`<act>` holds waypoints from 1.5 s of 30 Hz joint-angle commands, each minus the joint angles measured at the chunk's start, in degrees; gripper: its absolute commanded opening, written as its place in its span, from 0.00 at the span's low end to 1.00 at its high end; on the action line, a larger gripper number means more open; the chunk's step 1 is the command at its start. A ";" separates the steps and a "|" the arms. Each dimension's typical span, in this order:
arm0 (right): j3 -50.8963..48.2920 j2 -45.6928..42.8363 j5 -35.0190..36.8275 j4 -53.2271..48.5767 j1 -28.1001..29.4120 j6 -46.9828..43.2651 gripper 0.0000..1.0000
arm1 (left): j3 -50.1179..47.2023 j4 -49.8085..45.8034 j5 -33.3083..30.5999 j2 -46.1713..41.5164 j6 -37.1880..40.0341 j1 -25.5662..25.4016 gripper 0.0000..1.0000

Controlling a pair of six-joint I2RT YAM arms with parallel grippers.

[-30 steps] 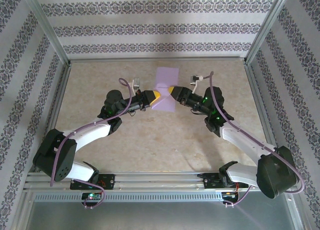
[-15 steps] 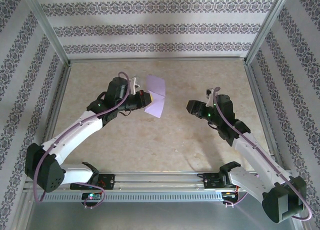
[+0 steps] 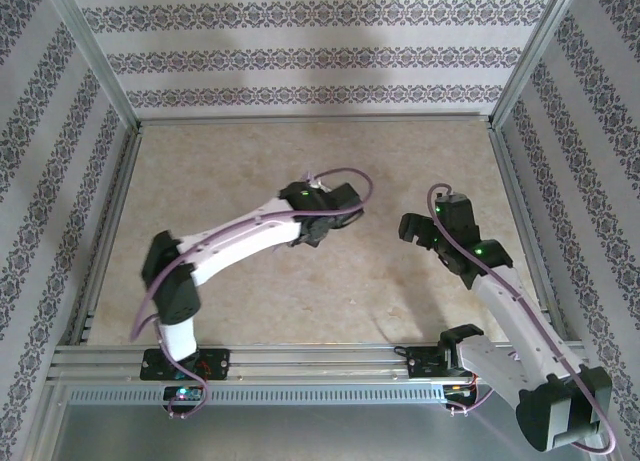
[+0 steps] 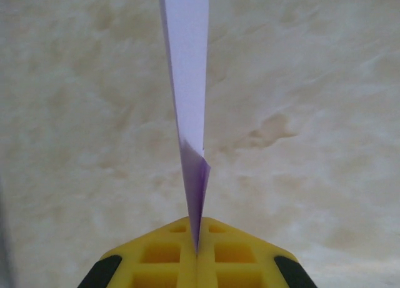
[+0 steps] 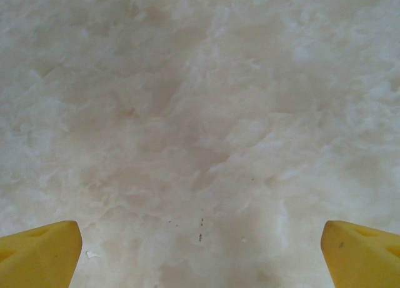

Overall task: Fold a paper plane with a square sheet of paper (fold left side to right side)
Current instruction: Turn over the paper at the center of the table.

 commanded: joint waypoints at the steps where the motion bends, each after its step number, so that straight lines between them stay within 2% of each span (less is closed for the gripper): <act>1: -1.66 -2.94 2.37 -0.77 -1.19 -0.18 0.98 | 6.29 -17.10 -11.78 8.45 -7.43 -2.33 0.00; 3: -2.39 -4.33 2.12 -0.75 -1.64 -0.11 0.98 | 8.70 -19.23 -12.10 13.34 -9.34 -3.53 0.00; 5: -2.84 -5.24 1.66 -0.85 -2.15 -0.16 0.98 | 9.23 -18.01 -9.65 15.92 -9.58 -4.08 0.00; 15: -4.24 -6.72 -1.62 -0.46 -4.13 0.06 0.98 | 3.41 4.96 17.65 16.60 -7.52 -4.10 0.06; 23: -4.14 -7.34 -3.99 -0.68 -4.92 0.02 0.98 | 1.24 13.51 28.95 16.53 -7.80 -2.49 0.19; 34: -3.69 -5.31 -9.95 -0.27 -5.98 0.90 0.98 | -7.41 29.44 43.61 8.40 -7.23 0.91 0.39; 38: -3.07 -3.38 -14.32 0.49 -6.18 1.52 0.98 | -15.02 39.72 50.78 1.50 -8.22 3.75 0.42; 42: -2.95 -0.63 -21.68 3.05 -6.25 2.52 0.97 | -25.59 51.70 56.79 -7.48 -11.33 8.53 0.45; 45: -3.13 2.20 -28.03 5.98 -6.20 4.24 0.88 | -33.38 60.68 61.12 -13.76 -14.28 12.94 0.49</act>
